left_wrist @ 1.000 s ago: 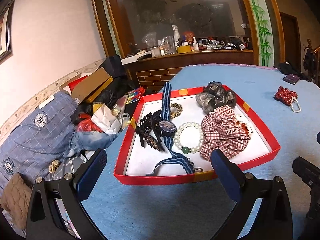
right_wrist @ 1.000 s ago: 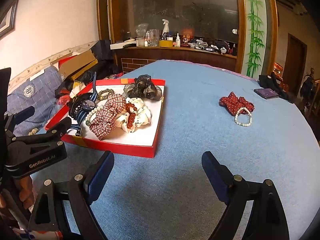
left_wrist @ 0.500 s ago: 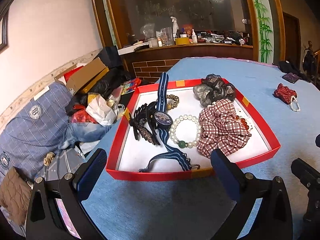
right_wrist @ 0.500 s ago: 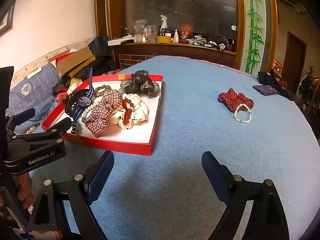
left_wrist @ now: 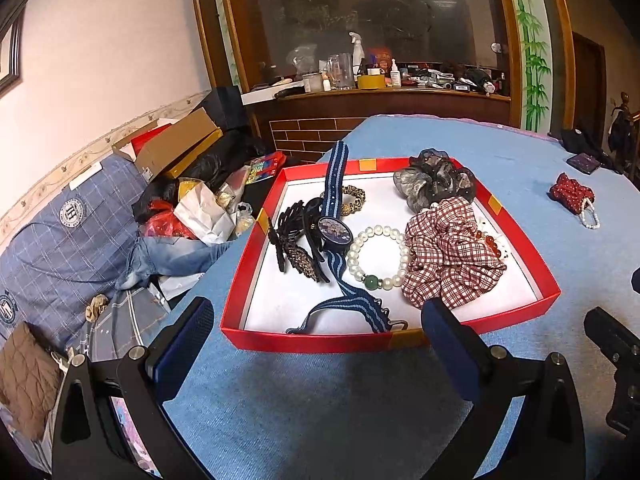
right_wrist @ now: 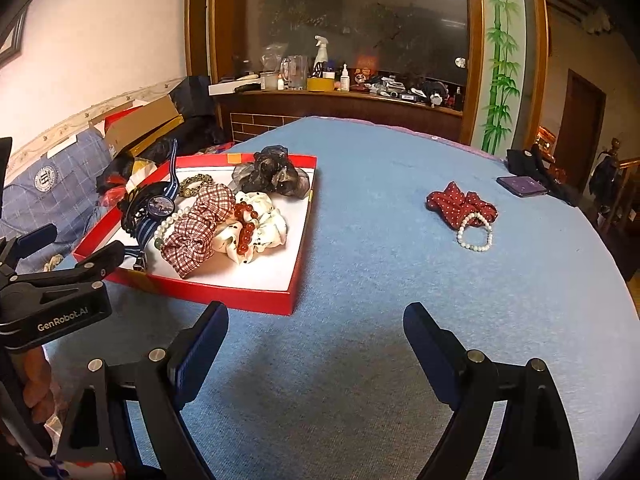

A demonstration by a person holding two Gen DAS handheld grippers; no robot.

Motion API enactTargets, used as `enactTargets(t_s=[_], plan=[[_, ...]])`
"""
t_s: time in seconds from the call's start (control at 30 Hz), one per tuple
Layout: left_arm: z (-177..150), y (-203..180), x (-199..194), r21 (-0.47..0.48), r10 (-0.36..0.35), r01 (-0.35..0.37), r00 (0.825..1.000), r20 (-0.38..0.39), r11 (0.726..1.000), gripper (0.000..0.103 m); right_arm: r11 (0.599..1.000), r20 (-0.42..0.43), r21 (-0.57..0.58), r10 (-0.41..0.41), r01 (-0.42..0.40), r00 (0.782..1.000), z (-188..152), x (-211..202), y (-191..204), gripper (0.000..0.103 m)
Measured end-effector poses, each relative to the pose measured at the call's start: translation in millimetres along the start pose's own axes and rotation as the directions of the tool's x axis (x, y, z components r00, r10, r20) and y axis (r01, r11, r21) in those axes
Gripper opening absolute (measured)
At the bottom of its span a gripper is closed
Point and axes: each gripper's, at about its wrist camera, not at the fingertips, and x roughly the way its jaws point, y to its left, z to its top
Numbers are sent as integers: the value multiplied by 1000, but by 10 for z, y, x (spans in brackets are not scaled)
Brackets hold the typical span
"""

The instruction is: Organize jewelry

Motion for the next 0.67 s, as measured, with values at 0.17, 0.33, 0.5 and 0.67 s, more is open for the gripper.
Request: enactTargets(t_s=[0.17, 0.33, 0.5, 0.67], plan=[[-8, 36, -27, -9, 1, -1, 1000, 5, 1000, 103, 1000, 4, -6, -12, 12, 1000, -6, -7, 13, 93], [-14, 50, -32, -12, 0, 0, 1000, 4, 1000, 103, 1000, 6, -9, -18, 18, 1000, -5, -5, 18, 92], [-27, 88, -36, -30, -11, 11, 1000, -9, 999, 103, 1000, 6, -9, -19, 19, 1000, -6, -5, 18, 92], [-54, 56, -74, -28, -23, 22, 1000, -17, 999, 103, 1000, 4, -6, -16, 16, 1000, -4, -6, 14, 92]])
